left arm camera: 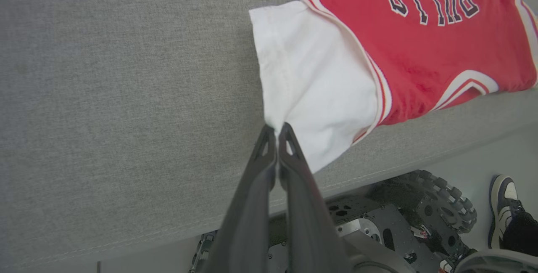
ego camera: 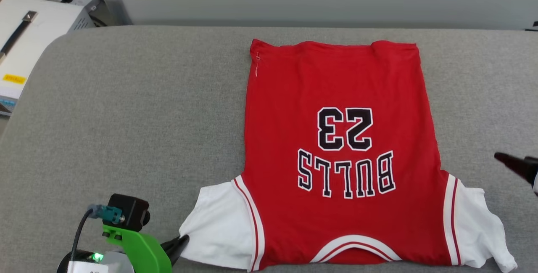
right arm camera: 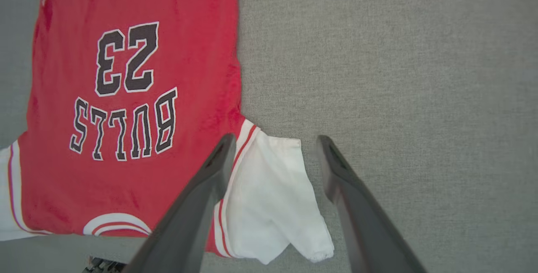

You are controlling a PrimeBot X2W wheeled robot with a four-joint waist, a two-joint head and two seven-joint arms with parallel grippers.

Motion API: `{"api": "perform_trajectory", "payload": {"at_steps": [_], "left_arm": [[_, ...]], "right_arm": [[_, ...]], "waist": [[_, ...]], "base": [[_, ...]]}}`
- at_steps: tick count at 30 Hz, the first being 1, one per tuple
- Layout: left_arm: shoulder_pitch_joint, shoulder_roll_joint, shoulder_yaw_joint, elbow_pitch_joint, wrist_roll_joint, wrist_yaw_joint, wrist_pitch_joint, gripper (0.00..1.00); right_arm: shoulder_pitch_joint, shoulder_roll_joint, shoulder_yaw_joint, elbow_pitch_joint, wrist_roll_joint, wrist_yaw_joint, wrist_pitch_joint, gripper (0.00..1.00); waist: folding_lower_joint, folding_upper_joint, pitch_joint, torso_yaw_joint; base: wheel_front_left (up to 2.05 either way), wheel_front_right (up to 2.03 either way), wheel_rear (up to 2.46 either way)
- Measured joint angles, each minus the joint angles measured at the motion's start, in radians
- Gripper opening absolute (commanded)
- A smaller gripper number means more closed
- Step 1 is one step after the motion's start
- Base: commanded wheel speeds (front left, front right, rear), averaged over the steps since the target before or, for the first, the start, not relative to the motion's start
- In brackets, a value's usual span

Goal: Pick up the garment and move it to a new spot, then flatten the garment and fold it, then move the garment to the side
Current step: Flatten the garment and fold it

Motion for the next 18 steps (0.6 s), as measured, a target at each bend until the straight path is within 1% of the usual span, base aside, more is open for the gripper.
{"api": "perform_trajectory", "payload": {"at_steps": [4,8,13,18], "left_arm": [[-0.016,0.010,-0.006,-0.072,0.022,0.013,0.017,0.00],[-0.053,0.017,-0.008,-0.126,0.063,0.022,0.024,0.00],[-0.097,0.016,-0.012,-0.169,0.109,0.038,0.020,0.00],[-0.137,-0.009,-0.032,-0.187,0.123,0.037,0.011,0.00]], "right_arm": [[-0.144,-0.002,0.002,0.002,-0.028,0.000,0.041,1.00],[-0.309,-0.012,0.002,0.044,-0.041,0.000,0.078,1.00],[-0.508,-0.065,0.012,0.155,-0.098,0.000,0.106,1.00],[-0.651,-0.112,0.040,0.260,-0.156,0.000,0.081,1.00]], "waist": [[0.0000,0.0000,0.061,0.016],[0.0000,0.0000,0.137,0.038],[0.0002,0.0000,0.241,0.071],[0.0002,0.0000,0.338,0.110]], "base": [[0.00,0.00,0.00],[0.00,0.00,0.00],[0.00,0.00,0.00],[0.00,0.00,0.00]]}}
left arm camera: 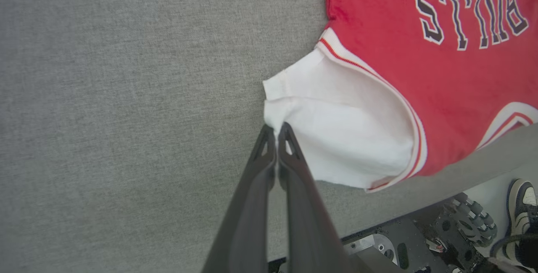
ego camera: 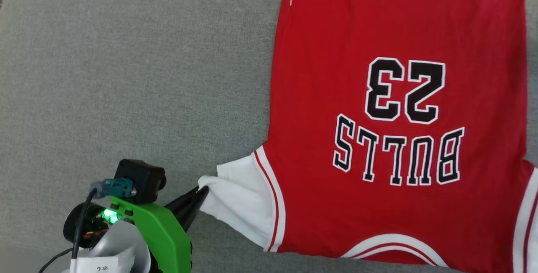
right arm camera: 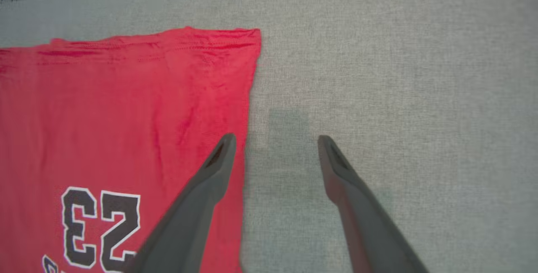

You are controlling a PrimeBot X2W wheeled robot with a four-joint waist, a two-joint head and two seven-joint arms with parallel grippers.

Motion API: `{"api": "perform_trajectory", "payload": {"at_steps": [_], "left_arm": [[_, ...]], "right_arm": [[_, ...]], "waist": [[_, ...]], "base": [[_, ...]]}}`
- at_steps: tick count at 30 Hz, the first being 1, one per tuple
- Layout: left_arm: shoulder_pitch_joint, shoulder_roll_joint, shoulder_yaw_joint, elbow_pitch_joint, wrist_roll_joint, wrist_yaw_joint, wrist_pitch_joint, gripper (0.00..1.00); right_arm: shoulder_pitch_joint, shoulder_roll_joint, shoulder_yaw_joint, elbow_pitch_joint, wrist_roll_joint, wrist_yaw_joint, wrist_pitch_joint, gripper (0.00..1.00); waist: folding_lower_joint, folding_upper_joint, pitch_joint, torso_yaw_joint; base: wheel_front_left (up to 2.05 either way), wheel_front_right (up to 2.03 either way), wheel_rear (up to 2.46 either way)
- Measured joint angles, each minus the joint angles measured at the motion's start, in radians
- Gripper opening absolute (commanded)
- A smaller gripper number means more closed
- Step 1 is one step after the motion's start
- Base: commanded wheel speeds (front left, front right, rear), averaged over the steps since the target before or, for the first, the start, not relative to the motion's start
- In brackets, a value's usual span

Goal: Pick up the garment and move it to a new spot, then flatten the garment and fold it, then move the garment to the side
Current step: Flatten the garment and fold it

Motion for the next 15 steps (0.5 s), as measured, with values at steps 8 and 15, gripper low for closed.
{"api": "perform_trajectory", "payload": {"at_steps": [8,15], "left_arm": [[-0.044,-0.040,-0.023,0.007,0.013,-0.008,-0.023,0.00],[-0.055,-0.061,-0.034,0.028,0.013,-0.017,-0.042,0.00]], "right_arm": [[-0.158,-0.038,0.045,0.155,-0.050,0.000,-0.048,1.00],[-0.228,-0.061,0.099,0.220,-0.060,0.000,-0.072,1.00]], "waist": [[0.0001,0.0000,0.126,0.079],[0.0000,0.0000,0.189,0.136]], "base": [[0.00,0.00,0.00],[0.00,0.00,0.00]]}}
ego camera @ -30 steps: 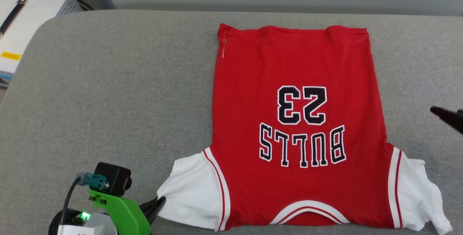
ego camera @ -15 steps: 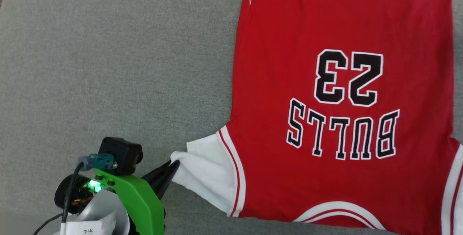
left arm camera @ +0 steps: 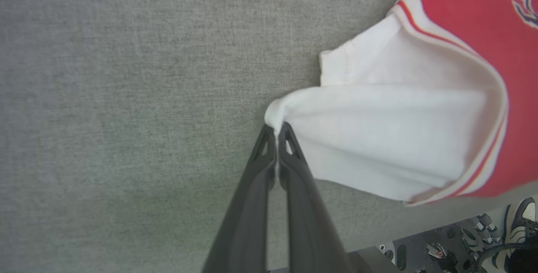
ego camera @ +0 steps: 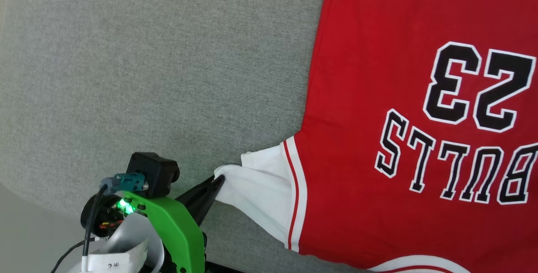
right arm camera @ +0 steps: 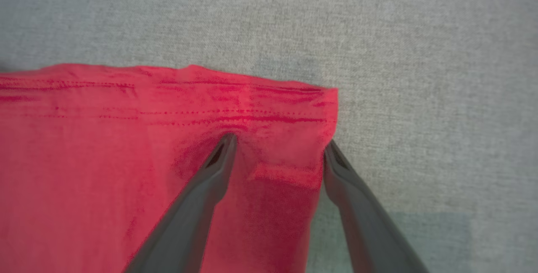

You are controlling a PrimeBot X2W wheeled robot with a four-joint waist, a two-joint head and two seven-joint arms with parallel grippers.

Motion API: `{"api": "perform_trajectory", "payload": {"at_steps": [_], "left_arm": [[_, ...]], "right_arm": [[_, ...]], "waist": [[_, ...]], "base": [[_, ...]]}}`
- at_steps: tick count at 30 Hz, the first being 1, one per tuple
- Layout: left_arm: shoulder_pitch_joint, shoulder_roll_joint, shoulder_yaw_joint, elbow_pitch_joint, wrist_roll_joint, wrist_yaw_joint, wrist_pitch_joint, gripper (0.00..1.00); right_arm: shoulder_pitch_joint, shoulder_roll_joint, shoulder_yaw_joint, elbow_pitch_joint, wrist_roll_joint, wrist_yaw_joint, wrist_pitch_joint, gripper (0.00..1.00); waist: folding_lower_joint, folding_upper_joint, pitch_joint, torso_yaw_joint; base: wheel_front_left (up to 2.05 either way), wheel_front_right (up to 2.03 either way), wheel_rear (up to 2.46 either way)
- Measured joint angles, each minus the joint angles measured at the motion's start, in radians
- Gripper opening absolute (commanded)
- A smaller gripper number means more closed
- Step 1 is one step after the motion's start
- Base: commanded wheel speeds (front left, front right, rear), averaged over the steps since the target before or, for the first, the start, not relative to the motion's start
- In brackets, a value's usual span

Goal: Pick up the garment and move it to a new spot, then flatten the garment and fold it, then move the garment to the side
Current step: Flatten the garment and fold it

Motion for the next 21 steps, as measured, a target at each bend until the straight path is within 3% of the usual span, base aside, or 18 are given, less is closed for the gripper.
{"api": "perform_trajectory", "payload": {"at_steps": [5,6,7,8,21], "left_arm": [[-0.007,-0.012,-0.006,0.017,0.000,-0.008,-0.013,0.00],[-0.008,-0.014,-0.007,0.020,0.000,-0.009,-0.015,0.00],[-0.009,-0.016,-0.007,0.022,0.000,-0.009,-0.016,0.00],[-0.010,-0.017,-0.007,0.024,0.000,-0.009,-0.017,0.00],[-0.016,-0.021,-0.005,0.052,-0.001,-0.017,-0.037,0.00]], "right_arm": [[-0.009,-0.030,0.033,0.026,0.001,0.000,-0.001,1.00],[-0.010,-0.032,0.038,0.028,0.002,0.000,0.004,0.91],[-0.010,-0.037,0.044,0.028,0.004,0.000,0.009,0.35],[-0.010,-0.041,0.052,0.027,0.004,0.000,0.011,0.00],[0.062,-0.043,0.067,0.043,0.014,0.000,-0.012,0.00]], "waist": [[0.0000,0.0000,0.022,0.023],[0.0000,0.0000,0.024,0.027],[0.0000,0.0000,0.025,0.029],[0.0000,0.0000,0.025,0.030],[-0.0001,0.0000,-0.028,0.023]], "base": [[0.00,0.00,0.00],[0.00,0.00,0.00],[0.00,0.00,0.00],[0.00,0.00,0.00],[0.00,0.00,0.00]]}}
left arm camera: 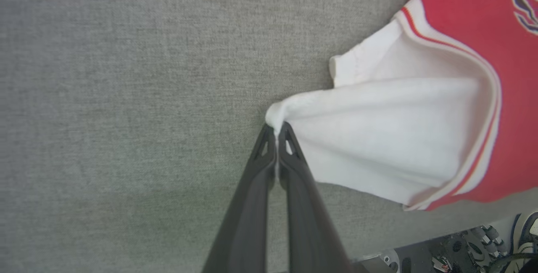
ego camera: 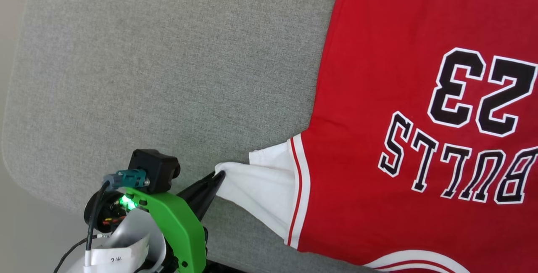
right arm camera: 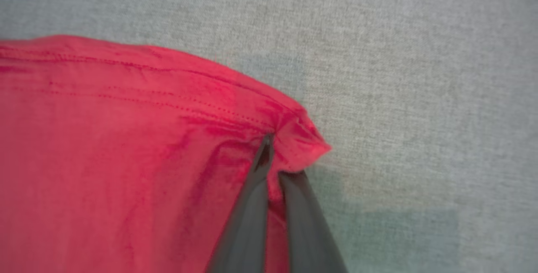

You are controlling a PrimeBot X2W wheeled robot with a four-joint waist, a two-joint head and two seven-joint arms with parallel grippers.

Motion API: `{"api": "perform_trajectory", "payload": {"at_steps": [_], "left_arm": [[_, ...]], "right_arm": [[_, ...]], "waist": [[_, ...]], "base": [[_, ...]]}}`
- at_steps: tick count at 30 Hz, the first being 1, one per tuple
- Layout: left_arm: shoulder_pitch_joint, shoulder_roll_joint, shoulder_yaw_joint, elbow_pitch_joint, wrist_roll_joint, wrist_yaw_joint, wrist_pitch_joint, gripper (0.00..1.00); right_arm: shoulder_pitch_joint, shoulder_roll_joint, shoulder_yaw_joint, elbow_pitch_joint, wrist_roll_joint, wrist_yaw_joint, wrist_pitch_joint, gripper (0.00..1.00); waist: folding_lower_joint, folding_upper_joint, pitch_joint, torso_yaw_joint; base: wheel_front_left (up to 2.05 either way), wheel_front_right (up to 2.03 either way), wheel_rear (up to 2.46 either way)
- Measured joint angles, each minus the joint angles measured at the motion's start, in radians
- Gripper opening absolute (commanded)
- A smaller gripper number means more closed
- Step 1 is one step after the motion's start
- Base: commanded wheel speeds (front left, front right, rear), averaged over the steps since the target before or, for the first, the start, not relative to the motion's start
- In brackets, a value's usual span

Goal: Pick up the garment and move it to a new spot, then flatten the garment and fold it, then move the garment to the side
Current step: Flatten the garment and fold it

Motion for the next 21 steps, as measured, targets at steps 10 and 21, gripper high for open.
{"api": "perform_trajectory", "payload": {"at_steps": [10,21], "left_arm": [[-0.002,0.001,0.014,0.060,-0.012,-0.001,-0.010,0.00],[0.024,0.000,0.022,0.139,-0.043,-0.002,-0.022,0.00]], "right_arm": [[0.189,0.037,-0.031,0.021,0.025,0.000,-0.049,0.00],[0.448,0.088,-0.060,-0.015,0.081,0.000,-0.074,0.00]], "waist": [[-0.0001,0.0000,-0.119,-0.036],[-0.0001,0.0000,-0.280,-0.108]], "base": [[0.00,0.00,0.00],[0.00,0.00,0.00]]}}
